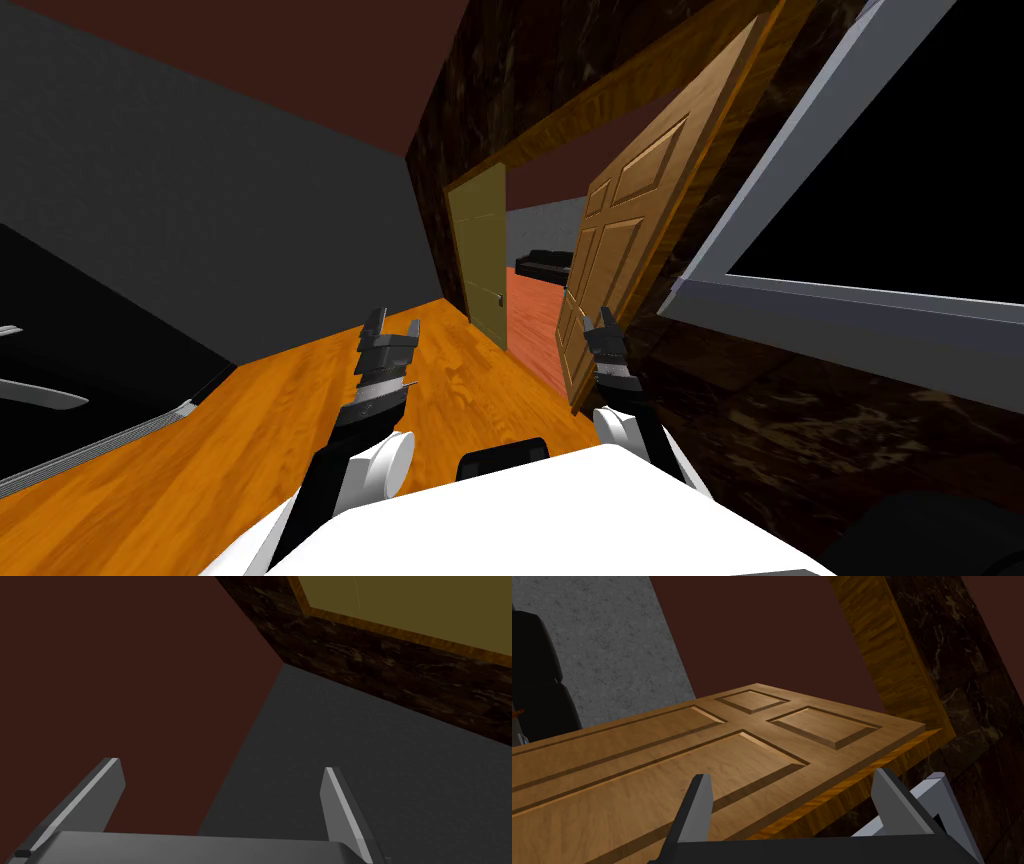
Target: Push the door open
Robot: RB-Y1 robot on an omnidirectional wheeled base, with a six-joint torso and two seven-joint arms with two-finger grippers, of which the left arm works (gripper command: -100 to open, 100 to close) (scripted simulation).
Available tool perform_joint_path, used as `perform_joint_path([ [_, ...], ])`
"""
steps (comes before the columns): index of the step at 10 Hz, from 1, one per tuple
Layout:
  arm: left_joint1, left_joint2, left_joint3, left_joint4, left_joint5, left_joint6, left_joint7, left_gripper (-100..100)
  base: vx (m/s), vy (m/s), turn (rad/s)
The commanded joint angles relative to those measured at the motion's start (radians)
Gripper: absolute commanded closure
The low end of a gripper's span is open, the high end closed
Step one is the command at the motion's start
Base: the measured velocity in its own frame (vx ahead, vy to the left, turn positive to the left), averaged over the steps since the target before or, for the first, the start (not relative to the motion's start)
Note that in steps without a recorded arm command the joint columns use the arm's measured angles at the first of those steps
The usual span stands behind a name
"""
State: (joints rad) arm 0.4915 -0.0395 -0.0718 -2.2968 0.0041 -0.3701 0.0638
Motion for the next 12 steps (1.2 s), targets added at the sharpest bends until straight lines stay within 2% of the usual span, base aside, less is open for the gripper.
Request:
perform_joint_path([
  [1,-0.013,0.011,-0.007,0.033,-0.004,-0.009,0.003,-100,0.099,-0.073,-0.035],
  [5,-0.045,0.033,-0.025,0.112,-0.013,-0.030,0.011,-100,0.127,0.052,-0.028],
  [6,-0.059,0.042,-0.033,0.147,-0.016,-0.039,0.014,-100,0.120,0.041,-0.041],
  [12,-0.108,0.067,-0.061,0.271,-0.030,-0.073,0.026,-100,0.101,0.021,-0.027],
])
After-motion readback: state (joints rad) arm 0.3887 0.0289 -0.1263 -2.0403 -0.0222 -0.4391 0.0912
